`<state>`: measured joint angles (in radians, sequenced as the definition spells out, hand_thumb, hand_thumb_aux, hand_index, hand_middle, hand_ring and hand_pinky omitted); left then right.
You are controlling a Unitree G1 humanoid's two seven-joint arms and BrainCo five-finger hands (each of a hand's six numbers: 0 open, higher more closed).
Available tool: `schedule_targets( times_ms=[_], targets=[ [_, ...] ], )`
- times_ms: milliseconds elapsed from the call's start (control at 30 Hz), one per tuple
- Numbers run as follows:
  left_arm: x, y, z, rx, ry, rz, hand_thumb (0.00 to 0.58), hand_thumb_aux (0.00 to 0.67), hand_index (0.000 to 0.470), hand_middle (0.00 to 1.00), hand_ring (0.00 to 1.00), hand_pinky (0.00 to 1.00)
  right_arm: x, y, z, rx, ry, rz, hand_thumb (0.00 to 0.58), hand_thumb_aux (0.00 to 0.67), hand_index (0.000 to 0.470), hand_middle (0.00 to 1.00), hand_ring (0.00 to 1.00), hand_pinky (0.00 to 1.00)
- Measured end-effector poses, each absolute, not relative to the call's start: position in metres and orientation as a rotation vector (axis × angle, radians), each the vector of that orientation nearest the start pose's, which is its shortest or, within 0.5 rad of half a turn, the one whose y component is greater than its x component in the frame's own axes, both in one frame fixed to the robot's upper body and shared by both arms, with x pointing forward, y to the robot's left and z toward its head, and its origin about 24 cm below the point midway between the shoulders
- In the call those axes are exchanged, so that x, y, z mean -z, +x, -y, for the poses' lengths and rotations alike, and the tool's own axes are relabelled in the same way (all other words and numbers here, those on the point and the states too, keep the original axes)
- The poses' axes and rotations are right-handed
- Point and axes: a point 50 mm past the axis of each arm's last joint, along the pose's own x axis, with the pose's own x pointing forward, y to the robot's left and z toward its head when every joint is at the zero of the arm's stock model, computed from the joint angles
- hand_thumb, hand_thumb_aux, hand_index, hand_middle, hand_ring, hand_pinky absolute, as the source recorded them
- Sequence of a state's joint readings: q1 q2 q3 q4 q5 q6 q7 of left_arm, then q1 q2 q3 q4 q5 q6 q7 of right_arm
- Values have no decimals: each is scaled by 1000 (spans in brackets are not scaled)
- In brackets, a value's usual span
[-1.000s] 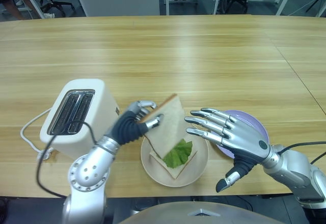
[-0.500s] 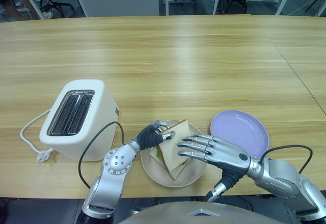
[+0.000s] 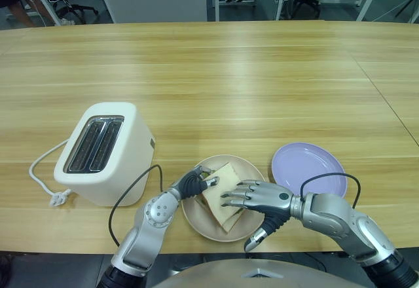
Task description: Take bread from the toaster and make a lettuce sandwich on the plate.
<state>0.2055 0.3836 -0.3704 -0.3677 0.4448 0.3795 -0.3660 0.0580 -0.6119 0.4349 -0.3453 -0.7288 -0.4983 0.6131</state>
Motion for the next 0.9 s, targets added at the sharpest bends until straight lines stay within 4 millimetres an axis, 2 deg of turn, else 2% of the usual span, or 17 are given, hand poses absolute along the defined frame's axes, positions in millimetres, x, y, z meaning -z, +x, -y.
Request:
schedule_targets(
  times_ms=[33,67,100,133,167,233,267,300,333,433,467,533,700,867,900],
  targets=[
    [-26,191,-133,586,771,-317,580,670,460,1000,1000,1000,-62,173,99,-1293,-1349,412,0,0,0,0,0,0],
    [-26,191,-134,587,804,-308,535,483,332,1000,1000,1000,-61,174,98,-1305,-1352,408,0,0,0,0,0,0],
    [-26,192,-134,587,842,-298,248,163,112,1000,1000,1000,-61,175,96,-1318,-1354,406,0,0,0,0,0,0],
    [-27,193,-135,583,888,-281,248,163,112,1000,1000,1000,-60,176,96,-1332,-1358,399,0,0,0,0,0,0],
    [-29,195,-136,575,939,-258,0,0,0,1000,1000,1000,-60,177,95,-1341,-1361,392,0,0,0,0,0,0],
    [-33,198,-140,547,1049,-213,0,0,0,961,961,961,-58,177,94,-1372,-1367,372,0,0,0,0,0,0],
    [-36,200,-142,523,1104,-183,0,0,0,443,443,443,-57,178,94,-1384,-1372,362,0,0,0,0,0,0],
    [-41,203,-144,504,1151,-147,0,0,0,4,4,4,-57,179,94,-1390,-1374,357,0,0,0,0,0,0],
    [-50,207,-146,470,1194,-93,0,0,0,0,0,0,-57,180,94,-1396,-1378,355,0,0,0,0,0,0],
    [-111,223,-156,242,1288,178,0,0,0,0,0,0,-55,184,94,-1418,-1395,342,0,0,0,0,0,0],
    [-130,225,-161,166,1307,251,0,0,0,0,0,0,-55,186,93,-1418,-1399,344,0,0,0,0,0,0],
    [-156,222,-171,53,1308,344,0,0,0,0,0,0,-54,193,92,-1386,-1427,357,0,0,0,0,0,0],
    [-182,206,-179,-28,1242,438,0,0,0,0,0,0,-51,217,95,-1249,-1515,361,0,0,0,0,0,0],
    [-174,198,-180,30,1159,397,0,0,0,0,0,0,-50,222,97,-1180,-1490,362,0,0,0,0,0,0],
    [-172,196,-179,47,1129,392,179,113,78,0,0,0,-50,222,96,-1160,-1463,364,0,0,0,0,0,0]
  ],
)
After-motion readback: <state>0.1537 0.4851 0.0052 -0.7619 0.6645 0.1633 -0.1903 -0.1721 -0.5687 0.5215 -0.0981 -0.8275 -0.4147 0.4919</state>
